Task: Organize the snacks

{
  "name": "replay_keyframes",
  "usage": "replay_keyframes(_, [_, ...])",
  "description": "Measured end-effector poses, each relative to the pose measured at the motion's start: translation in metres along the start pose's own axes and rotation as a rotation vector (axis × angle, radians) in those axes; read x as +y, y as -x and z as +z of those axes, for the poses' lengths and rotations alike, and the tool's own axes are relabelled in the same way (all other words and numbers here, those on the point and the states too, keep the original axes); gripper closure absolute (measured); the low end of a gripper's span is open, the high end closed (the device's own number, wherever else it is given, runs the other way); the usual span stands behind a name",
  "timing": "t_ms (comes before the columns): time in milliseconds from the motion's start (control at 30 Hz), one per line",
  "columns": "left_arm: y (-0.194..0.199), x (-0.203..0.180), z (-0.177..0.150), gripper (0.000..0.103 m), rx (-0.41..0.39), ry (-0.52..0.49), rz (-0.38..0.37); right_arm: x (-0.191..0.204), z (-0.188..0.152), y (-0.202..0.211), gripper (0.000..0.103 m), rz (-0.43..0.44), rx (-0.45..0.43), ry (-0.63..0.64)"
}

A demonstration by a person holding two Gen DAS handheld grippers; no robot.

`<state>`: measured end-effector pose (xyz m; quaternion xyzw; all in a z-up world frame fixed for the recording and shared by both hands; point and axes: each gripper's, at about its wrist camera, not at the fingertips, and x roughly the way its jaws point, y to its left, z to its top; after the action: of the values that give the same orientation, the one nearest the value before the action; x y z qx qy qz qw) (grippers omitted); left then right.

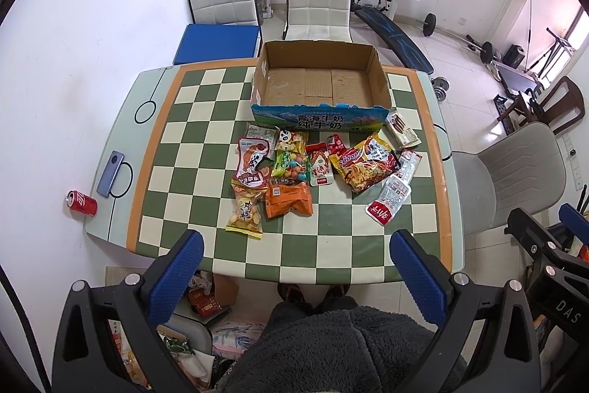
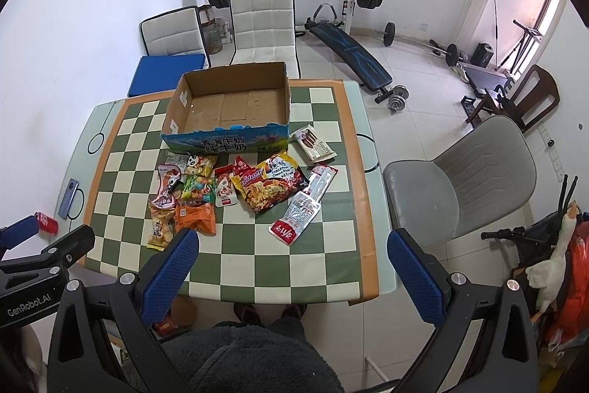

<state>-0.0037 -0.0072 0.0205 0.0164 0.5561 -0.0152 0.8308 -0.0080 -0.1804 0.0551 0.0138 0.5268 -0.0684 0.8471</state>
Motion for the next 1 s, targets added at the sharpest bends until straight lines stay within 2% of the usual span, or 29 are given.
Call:
replay_keyframes(567, [-0.002, -0.001, 0.001, 0.0, -0.005, 0.002, -0.002, 0.003, 0.004, -0.001, 0.0, 0.006, 0.004, -0.001])
replay_keyframes(700, [-0.014, 0.002, 0.009, 0.0, -0.017, -0.001, -0.006, 0.004, 0.009, -0.005, 0.0, 0.02, 0.01, -0.014])
replay_keyframes(867, [-0.05, -0.006, 0.028, 0.0, -0.073, -0.05, 0.033, -0.007, 0.014, -0.04, 0.0, 0.074, 0.072, -0.089])
replay_keyframes(1000, [-0.1, -0.02, 0.046, 0.0, -0.091, -0.143, 0.082, -0.018, 0.015, -0.1, 0.0, 0.106, 0.16, -0.171])
